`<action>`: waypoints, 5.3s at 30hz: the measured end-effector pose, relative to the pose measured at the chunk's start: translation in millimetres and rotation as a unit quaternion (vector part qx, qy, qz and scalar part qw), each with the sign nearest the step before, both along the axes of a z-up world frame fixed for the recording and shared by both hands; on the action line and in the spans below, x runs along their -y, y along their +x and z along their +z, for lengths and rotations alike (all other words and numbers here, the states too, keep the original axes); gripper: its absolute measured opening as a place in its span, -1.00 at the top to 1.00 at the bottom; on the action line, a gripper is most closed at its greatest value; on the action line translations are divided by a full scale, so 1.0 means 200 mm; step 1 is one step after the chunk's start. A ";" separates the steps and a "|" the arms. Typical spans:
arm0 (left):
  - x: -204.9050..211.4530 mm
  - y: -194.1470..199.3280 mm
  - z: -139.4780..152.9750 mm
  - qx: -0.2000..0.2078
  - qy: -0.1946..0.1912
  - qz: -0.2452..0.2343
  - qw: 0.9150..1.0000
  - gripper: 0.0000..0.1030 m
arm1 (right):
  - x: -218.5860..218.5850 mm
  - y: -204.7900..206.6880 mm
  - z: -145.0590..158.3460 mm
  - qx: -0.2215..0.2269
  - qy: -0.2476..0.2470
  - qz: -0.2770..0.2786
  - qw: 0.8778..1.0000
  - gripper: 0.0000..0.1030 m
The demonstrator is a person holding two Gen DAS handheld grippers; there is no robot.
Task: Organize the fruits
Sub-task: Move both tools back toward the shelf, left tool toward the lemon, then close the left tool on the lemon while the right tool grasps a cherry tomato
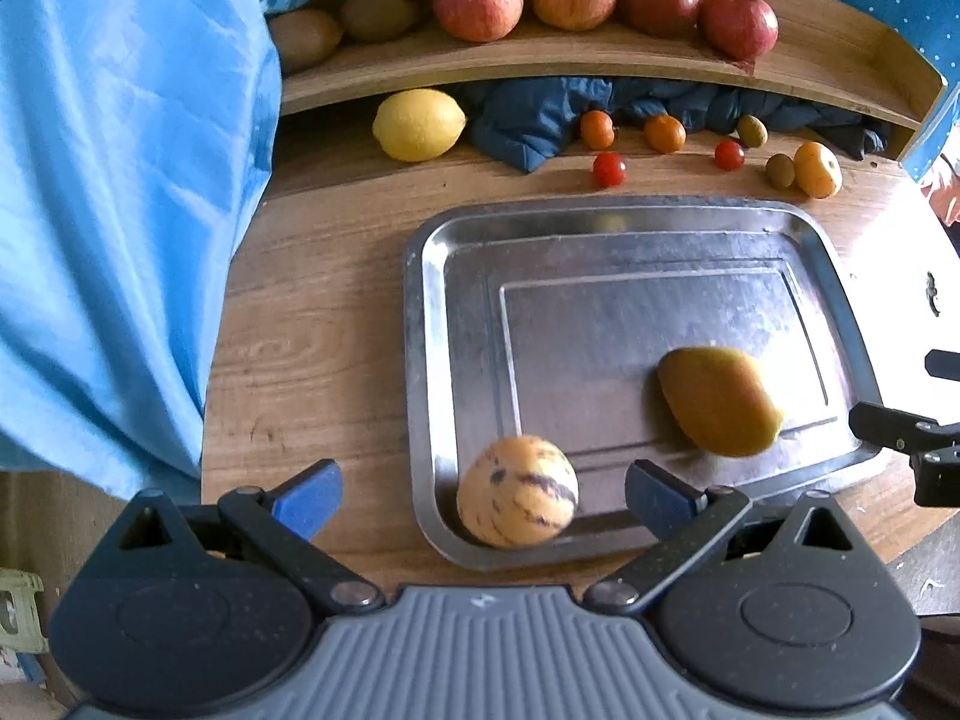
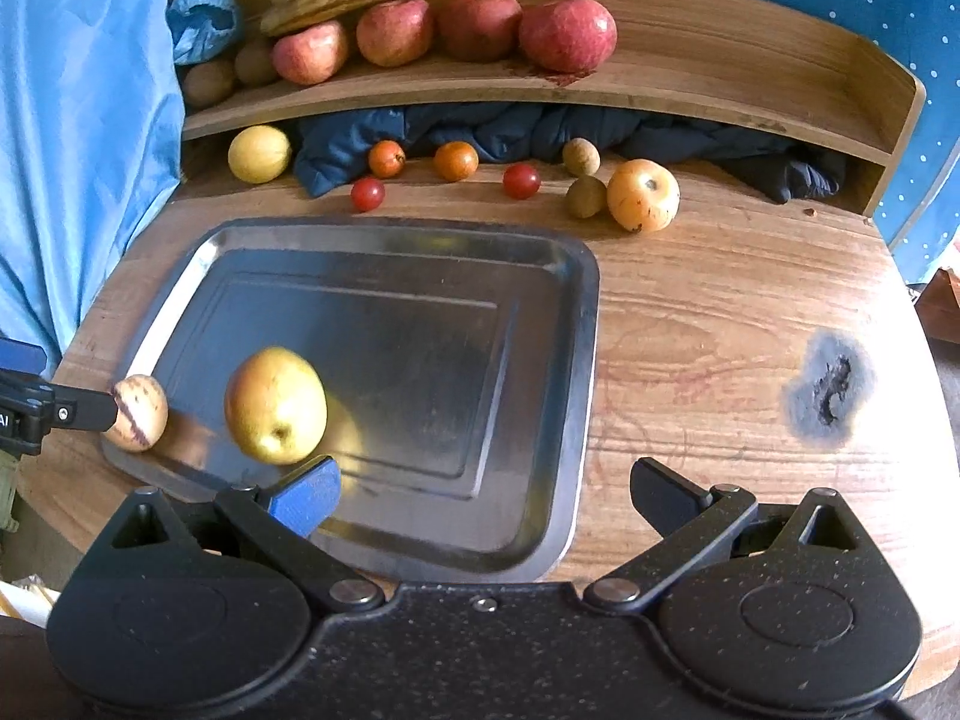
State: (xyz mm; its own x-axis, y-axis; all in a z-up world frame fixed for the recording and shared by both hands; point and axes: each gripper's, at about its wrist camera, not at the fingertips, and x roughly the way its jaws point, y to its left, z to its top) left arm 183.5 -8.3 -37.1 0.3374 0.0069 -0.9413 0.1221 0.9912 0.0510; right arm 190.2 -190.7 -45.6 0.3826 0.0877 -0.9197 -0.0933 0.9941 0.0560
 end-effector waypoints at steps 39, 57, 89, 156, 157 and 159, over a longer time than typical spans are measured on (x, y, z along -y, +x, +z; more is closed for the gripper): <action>-0.13 0.53 -0.07 0.034 -0.012 0.003 0.999 -0.99 | -0.18 0.39 -0.10 0.009 -0.010 -0.006 1.000 -0.99; -0.17 0.81 -0.15 0.042 -0.027 0.011 0.999 -0.99 | -0.27 0.56 -0.13 0.029 -0.001 -0.006 1.000 -0.99; -0.29 1.11 -0.31 0.064 -0.072 0.034 0.995 -0.96 | -0.49 0.86 -0.29 0.032 0.001 0.017 0.999 -0.36; -0.45 0.98 -0.35 0.034 -0.159 0.041 0.986 -0.25 | -0.56 0.85 -0.37 0.027 0.017 0.038 0.999 0.50; -0.45 0.98 -0.35 0.034 -0.160 0.041 0.986 -0.25 | -0.56 0.85 -0.37 0.027 0.017 0.038 0.999 0.50; -0.45 0.98 -0.35 0.033 -0.161 0.040 0.985 -0.25 | -0.56 0.85 -0.37 0.027 0.018 0.038 0.999 0.50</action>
State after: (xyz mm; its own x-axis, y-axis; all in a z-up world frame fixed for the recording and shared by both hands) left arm 378.6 81.3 -107.4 0.4084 -0.2602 -0.8750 0.0490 0.9634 -0.2636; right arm 359.3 -77.7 -120.5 0.4229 0.1510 -0.8935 -0.1724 0.9814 0.0843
